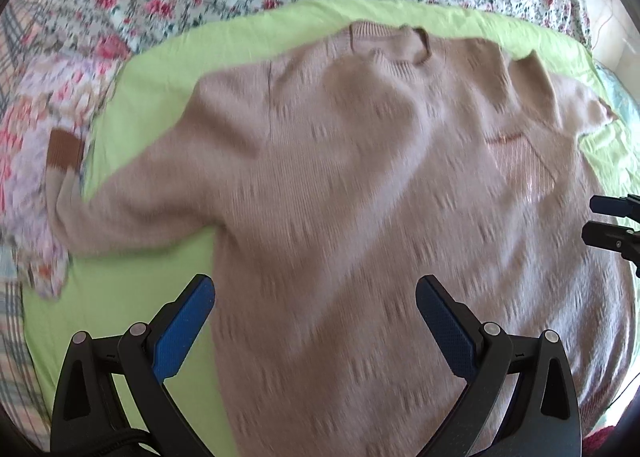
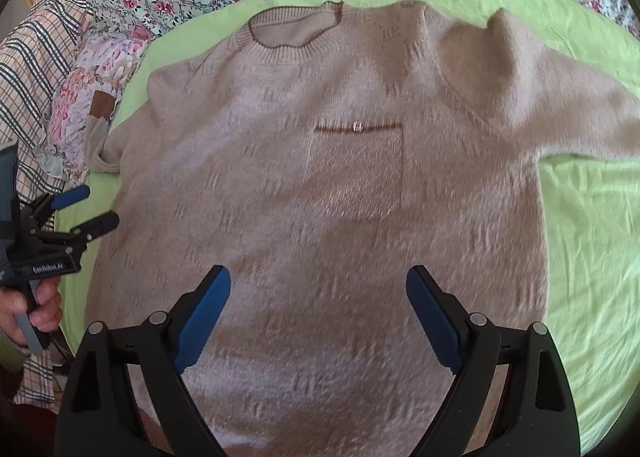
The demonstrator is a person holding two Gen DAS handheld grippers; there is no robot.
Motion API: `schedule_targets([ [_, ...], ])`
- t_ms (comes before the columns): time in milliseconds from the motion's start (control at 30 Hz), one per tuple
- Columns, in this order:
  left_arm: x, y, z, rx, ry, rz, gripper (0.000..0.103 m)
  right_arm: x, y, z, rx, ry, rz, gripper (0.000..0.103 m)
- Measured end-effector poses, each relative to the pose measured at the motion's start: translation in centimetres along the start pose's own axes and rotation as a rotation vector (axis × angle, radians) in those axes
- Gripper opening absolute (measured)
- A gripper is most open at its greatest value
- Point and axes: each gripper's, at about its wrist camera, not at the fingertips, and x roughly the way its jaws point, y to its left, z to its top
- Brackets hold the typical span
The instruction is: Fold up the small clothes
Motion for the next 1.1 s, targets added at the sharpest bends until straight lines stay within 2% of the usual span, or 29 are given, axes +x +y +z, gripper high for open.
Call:
schedule_targets([
  [133,0.5,0.9,3.9,0.054,-0.046,0.010,0.101,0.3,-0.9,2.3,-0.036,-0.028,0.013,0.090],
  [367,3.7,3.2,11.8,0.145,-0.107,0.023,0.101,0.9,-2.6,8.1,-0.146,-0.095,-0.045,0.090],
  [433,5.2,4.2,13.3,0.147,-0.115,-0.001,0.101,1.1,-3.1,9.9,-0.170,-0.116,-0.066,0.090],
  [633,10.6,6.2,17.1,0.175,-0.058,-0.089,0.101,2.9,-5.1,16.1,-0.224,-0.171,-0.105,0.090],
  [733,12.9,6.2,17.7,0.200,-0.008,-0.143,0.101,4.9,-5.9,18.4,-0.233,-0.148,-0.094,0.090],
  [800,14.3,6.1,17.8,0.218,0.010,-0.148,0.099,6.7,-6.2,19.0,-0.253,-0.108,-0.083,0.090],
  [833,15.1,6.1,17.7,0.227,0.025,-0.155,0.096,7.4,-6.3,19.1,-0.266,-0.091,-0.084,0.090],
  [867,15.7,6.1,17.7,0.232,0.043,-0.166,0.083,8.2,-6.3,19.1,-0.281,-0.070,-0.091,0.089],
  [900,16.0,6.1,17.5,0.235,0.055,-0.183,0.066,8.7,-6.2,18.9,-0.288,-0.064,-0.093,0.084],
  [933,16.5,6.0,17.3,0.242,0.070,-0.198,0.061,9.1,-6.2,18.8,-0.296,-0.061,-0.109,0.076],
  [967,16.5,6.1,17.2,0.244,0.055,-0.203,0.050,9.4,-6.3,18.7,-0.294,-0.064,-0.140,0.047],
  [1000,16.3,6.1,17.1,0.243,0.042,-0.207,0.032,9.4,-6.5,18.8,-0.280,-0.065,-0.146,0.024],
  [1067,15.8,6.8,17.1,0.207,0.029,-0.240,0.017,8.5,-7.1,19.1,-0.224,-0.096,-0.096,0.014],
  [1100,15.2,7.5,17.3,0.170,0.007,-0.246,0.012,7.9,-7.3,19.2,-0.215,-0.122,-0.102,0.013],
])
